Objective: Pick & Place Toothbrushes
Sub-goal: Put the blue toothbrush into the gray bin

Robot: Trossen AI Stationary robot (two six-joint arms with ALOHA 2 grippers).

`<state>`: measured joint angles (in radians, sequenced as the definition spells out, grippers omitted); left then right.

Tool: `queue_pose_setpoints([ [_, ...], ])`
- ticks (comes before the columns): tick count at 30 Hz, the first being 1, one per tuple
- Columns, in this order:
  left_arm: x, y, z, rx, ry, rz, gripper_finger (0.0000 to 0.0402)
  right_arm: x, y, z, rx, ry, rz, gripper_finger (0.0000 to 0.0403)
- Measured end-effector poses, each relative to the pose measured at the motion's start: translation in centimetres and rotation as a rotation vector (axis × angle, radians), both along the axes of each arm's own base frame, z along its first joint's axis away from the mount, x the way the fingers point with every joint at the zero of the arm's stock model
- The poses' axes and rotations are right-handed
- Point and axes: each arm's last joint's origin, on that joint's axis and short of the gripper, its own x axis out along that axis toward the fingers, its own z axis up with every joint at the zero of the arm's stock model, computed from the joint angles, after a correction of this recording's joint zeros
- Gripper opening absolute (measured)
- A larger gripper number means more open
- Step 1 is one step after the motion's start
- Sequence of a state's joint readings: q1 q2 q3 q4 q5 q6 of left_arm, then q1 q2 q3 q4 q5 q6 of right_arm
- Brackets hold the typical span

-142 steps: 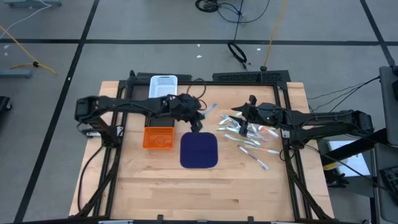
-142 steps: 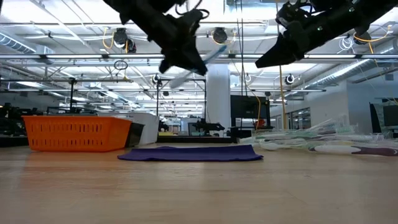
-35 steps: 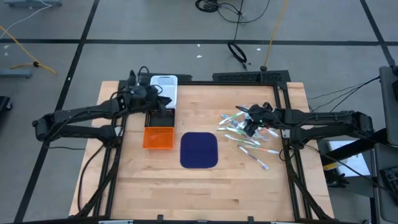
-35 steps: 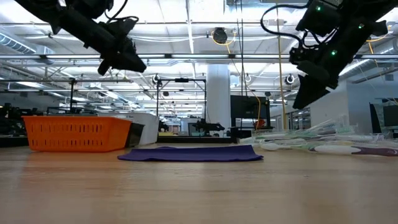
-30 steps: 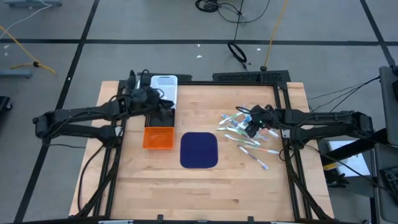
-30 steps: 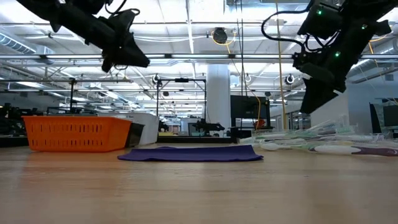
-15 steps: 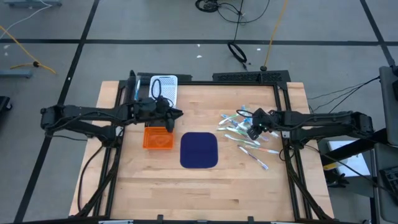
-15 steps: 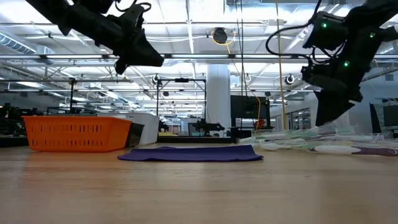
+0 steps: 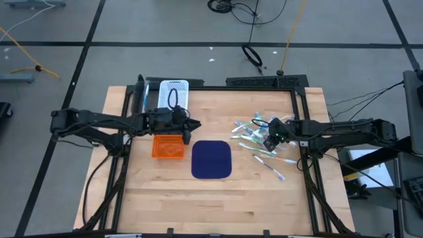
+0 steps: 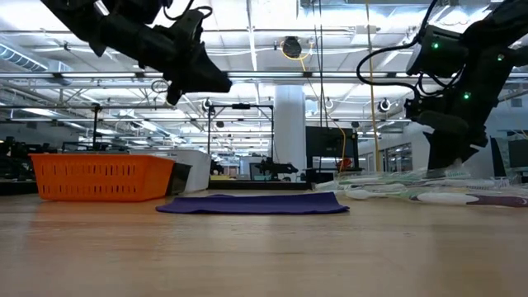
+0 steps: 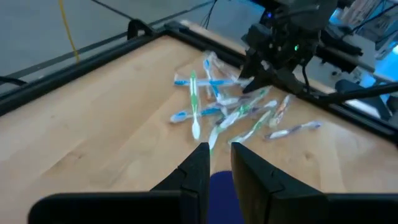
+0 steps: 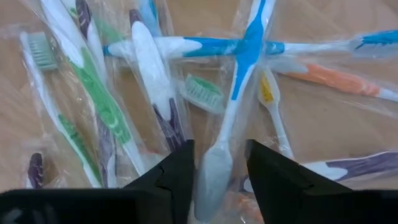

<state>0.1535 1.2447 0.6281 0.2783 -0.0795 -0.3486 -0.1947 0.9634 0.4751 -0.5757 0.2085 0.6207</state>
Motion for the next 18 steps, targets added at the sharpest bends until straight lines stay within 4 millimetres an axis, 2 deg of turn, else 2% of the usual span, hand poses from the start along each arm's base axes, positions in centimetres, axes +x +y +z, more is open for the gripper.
queue_pose_setpoints([
  [5, 0.4, 0.1, -0.5, -0.004, 0.006, 0.003, 0.0065, 0.2, 0.0, 0.1, -0.013, -0.013, 0.018, 0.0038],
  [12, 0.7, 0.1, -0.8, -0.005, 0.009, 0.003, 0.0065, 0.5, -0.2, 0.4, -0.063, -0.032, 0.008, 0.004],
  [18, 0.7, 0.1, -0.6, -0.003, -0.016, 0.003, 0.0065, 1.6, -0.4, 2.7, -0.099, -0.096, 0.055, 0.004],
])
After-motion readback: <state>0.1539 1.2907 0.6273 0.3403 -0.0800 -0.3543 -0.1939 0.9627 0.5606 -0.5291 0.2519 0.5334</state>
